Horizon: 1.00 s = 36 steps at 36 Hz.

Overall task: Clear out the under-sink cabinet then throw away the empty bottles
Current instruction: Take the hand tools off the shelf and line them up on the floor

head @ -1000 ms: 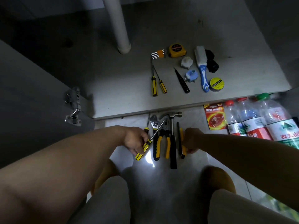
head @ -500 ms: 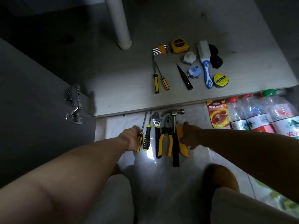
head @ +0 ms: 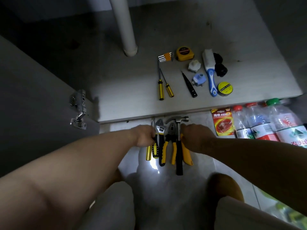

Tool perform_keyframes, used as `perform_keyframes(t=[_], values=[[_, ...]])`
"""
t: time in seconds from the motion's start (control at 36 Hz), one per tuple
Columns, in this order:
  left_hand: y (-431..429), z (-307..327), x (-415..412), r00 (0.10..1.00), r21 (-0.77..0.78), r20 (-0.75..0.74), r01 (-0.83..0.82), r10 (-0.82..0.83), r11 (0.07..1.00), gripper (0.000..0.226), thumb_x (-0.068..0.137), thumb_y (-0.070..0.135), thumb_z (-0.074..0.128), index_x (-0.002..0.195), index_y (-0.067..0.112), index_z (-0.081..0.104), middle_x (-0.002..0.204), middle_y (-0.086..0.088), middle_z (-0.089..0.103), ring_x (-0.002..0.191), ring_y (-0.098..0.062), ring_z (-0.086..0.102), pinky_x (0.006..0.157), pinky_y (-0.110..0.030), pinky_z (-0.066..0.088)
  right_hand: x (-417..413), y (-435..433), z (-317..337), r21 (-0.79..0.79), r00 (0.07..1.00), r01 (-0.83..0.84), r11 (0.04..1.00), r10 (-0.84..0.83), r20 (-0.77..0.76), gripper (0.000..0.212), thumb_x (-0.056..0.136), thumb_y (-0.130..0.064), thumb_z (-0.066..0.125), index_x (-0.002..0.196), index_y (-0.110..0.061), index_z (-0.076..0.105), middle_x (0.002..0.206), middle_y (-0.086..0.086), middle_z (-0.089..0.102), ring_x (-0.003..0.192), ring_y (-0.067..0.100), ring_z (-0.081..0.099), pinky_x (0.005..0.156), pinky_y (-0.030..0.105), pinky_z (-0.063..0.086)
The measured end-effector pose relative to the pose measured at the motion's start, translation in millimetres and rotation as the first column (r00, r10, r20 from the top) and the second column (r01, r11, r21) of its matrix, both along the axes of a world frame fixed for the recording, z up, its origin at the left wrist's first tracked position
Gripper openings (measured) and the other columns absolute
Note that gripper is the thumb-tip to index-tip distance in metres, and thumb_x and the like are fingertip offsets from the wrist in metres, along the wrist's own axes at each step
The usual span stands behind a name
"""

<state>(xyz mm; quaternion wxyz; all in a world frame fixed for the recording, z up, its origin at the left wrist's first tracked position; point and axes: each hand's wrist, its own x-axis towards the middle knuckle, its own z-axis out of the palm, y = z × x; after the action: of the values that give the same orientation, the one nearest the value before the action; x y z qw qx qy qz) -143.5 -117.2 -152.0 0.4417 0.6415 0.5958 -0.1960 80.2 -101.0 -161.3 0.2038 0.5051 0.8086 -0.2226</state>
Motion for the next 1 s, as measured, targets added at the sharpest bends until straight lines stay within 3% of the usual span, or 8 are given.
perform_keyframes(t=[0.14, 0.28, 0.33, 0.42, 0.5, 0.64, 0.78, 1.0], values=[[18.0, 33.6, 11.5, 0.904, -0.076, 0.298, -0.296, 0.305, 0.952, 0.03, 0.102, 0.029, 0.056, 0.08, 0.01, 0.066, 0.066, -0.004, 0.073, 0.056, -0.018, 0.071, 0.055, -0.028, 0.059, -6.3, 12.4, 12.8, 0.143, 0.978, -0.073, 0.987, 0.099, -0.182, 0.024, 0.097, -0.039, 0.047, 0.103, -0.02, 0.06, 0.092, 0.003, 0.068, 0.071, 0.02, 0.059, 0.061, 0.028, 0.042], [38.1, 44.1, 15.4, 0.91, 0.509, 0.32, -0.4, 0.264, 0.762, 0.004, 0.096, 0.024, 0.057, 0.095, 0.022, 0.061, 0.088, 0.0, 0.063, 0.082, -0.023, 0.063, 0.075, -0.04, 0.056, -12.2, 24.7, 26.1, 0.322, 0.928, -0.018, 0.947, 0.136, -0.348, 0.014, 0.095, -0.029, 0.047, 0.094, -0.018, 0.055, 0.087, 0.004, 0.062, 0.066, 0.024, 0.06, 0.054, 0.031, 0.046], [47.9, 42.1, 15.5, 0.925, 0.606, 0.285, -0.378, 0.253, 0.7, 0.024, 0.094, 0.019, 0.057, 0.116, 0.03, 0.057, 0.104, -0.001, 0.052, 0.094, -0.023, 0.057, 0.079, -0.037, 0.053, -15.7, 32.4, 29.2, 0.361, 0.916, 0.029, 0.932, 0.12, -0.383, 0.01, 0.095, -0.025, 0.049, 0.097, -0.015, 0.053, 0.092, 0.004, 0.055, 0.064, 0.023, 0.052, 0.053, 0.029, 0.037], [58.2, 37.9, 15.9, 0.945, 0.598, 0.212, -0.327, 0.248, 0.732, 0.044, 0.097, 0.024, 0.057, 0.138, 0.038, 0.054, 0.117, 0.001, 0.043, 0.111, -0.021, 0.051, 0.092, -0.039, 0.052, -21.0, 45.2, 30.9, 0.352, 0.904, 0.122, 0.928, 0.043, -0.426, 0.017, 0.095, -0.021, 0.051, 0.108, -0.01, 0.051, 0.102, 0.008, 0.047, 0.066, 0.02, 0.039, 0.057, 0.03, 0.032], [61.8, 31.5, 17.1, 0.969, 0.604, 0.135, -0.246, 0.207, 0.758, 0.038, 0.098, 0.03, 0.058, 0.136, 0.033, 0.057, 0.122, -0.001, 0.047, 0.116, -0.024, 0.051, 0.096, -0.043, 0.051, -27.6, 56.0, 32.4, 0.308, 0.882, 0.18, 0.934, -0.015, -0.472, 0.027, 0.093, -0.018, 0.053, 0.118, -0.009, 0.048, 0.112, 0.012, 0.044, 0.069, 0.026, 0.045, 0.059, 0.033, 0.038], [57.1, 27.9, 13.2, 0.959, 0.669, 0.099, -0.261, 0.265, 0.695, 0.016, 0.096, 0.027, 0.06, 0.109, 0.02, 0.064, 0.114, -0.008, 0.052, 0.105, -0.03, 0.057, 0.087, -0.043, 0.054, -45.2, 74.0, 36.7, 0.275, 0.869, 0.194, 0.942, -0.035, -0.493, 0.047, 0.09, -0.013, 0.055, 0.137, -0.016, 0.049, 0.129, 0.015, 0.04, 0.091, 0.035, 0.057, 0.074, 0.04, 0.052], [45.8, 25.8, 2.0, 0.954, 0.713, 0.052, -0.242, 0.295, 0.658, 0.021, 0.092, 0.017, 0.06, 0.11, 0.014, 0.048, 0.105, -0.012, 0.059, 0.093, -0.036, 0.06, 0.069, -0.042, 0.05, -67.2, 86.7, 36.9, 0.298, 0.909, 0.221, 0.928, -0.085, -0.409, 0.029, 0.095, -0.016, 0.052, 0.122, -0.008, 0.058, 0.12, 0.016, 0.05, 0.098, 0.038, 0.06, 0.08, 0.042, 0.053], [32.0, 30.9, -15.5, 0.903, 0.438, 0.197, -0.429, 0.381, 0.79, 0.029, 0.087, 0.021, 0.063, 0.115, 0.022, 0.055, 0.098, -0.003, 0.067, 0.093, -0.025, 0.061, 0.079, -0.036, 0.054, -66.7, 68.6, 32.5, 0.224, 0.912, 0.289, 0.931, -0.197, -0.361, 0.038, 0.088, -0.005, 0.056, 0.124, -0.005, 0.043, 0.113, 0.02, 0.056, 0.1, 0.041, 0.061, 0.074, 0.037, 0.045]])
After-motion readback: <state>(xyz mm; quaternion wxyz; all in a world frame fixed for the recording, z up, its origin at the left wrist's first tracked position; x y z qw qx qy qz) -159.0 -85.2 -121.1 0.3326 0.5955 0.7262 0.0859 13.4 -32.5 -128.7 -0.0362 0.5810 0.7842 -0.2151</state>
